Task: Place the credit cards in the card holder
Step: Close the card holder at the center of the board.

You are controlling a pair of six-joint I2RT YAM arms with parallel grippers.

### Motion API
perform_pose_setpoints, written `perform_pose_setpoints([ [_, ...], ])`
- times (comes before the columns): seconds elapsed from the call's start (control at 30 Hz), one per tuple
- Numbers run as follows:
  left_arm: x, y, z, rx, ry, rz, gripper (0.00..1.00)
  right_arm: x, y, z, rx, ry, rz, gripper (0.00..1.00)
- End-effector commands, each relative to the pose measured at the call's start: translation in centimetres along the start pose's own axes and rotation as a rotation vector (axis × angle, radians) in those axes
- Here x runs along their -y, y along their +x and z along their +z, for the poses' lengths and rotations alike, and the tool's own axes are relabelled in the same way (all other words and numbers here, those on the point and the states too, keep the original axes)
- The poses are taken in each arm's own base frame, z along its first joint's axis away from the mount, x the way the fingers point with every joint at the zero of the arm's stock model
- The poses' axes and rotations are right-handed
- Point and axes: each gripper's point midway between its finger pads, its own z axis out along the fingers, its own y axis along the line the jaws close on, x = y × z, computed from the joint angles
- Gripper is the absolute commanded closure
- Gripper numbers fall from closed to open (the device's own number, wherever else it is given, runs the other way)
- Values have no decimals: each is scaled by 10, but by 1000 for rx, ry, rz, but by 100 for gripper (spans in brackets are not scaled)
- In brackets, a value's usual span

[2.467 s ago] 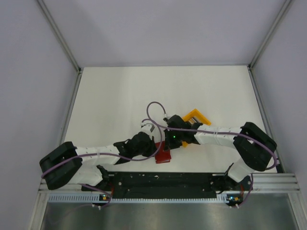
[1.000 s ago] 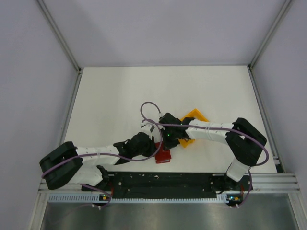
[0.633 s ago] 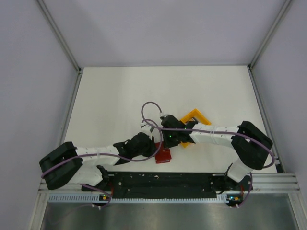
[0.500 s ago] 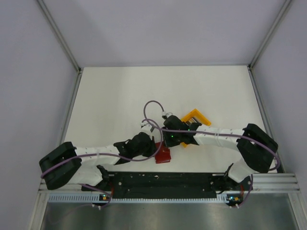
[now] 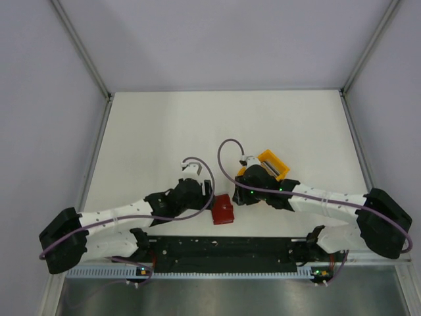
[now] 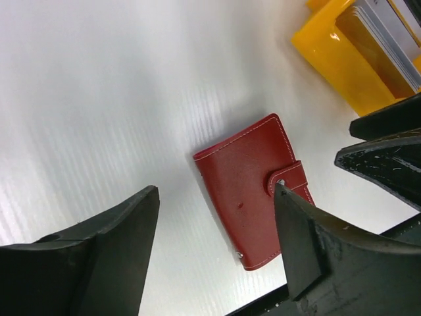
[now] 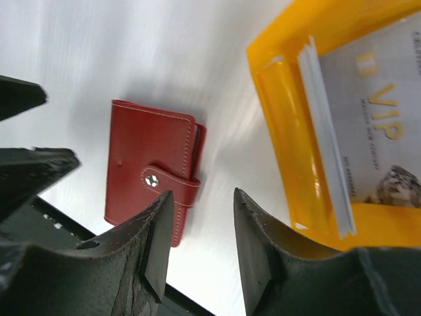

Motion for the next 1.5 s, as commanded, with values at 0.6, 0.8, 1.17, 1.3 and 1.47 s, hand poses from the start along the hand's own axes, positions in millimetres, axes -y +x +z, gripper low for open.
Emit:
perform_pose_setpoints([
  [0.6,-48,8,-30,40,-149,-113,2,52,-7,-1,87,120,65,56],
  [0.8,-48,6,-32,35,-153,-102,2,70,-7,-1,83,161,75,56],
  [1.17,-39,14,-24,18,-93,-114,3,44,-2,-5,58,10,102,56],
  [1.3,-34,18,-20,2,-66,-110,10,32,-1,-5,53,-55,113,56],
  [1.47,-28,21,-15,-17,-42,-107,14,20,1,-6,41,-114,109,56],
])
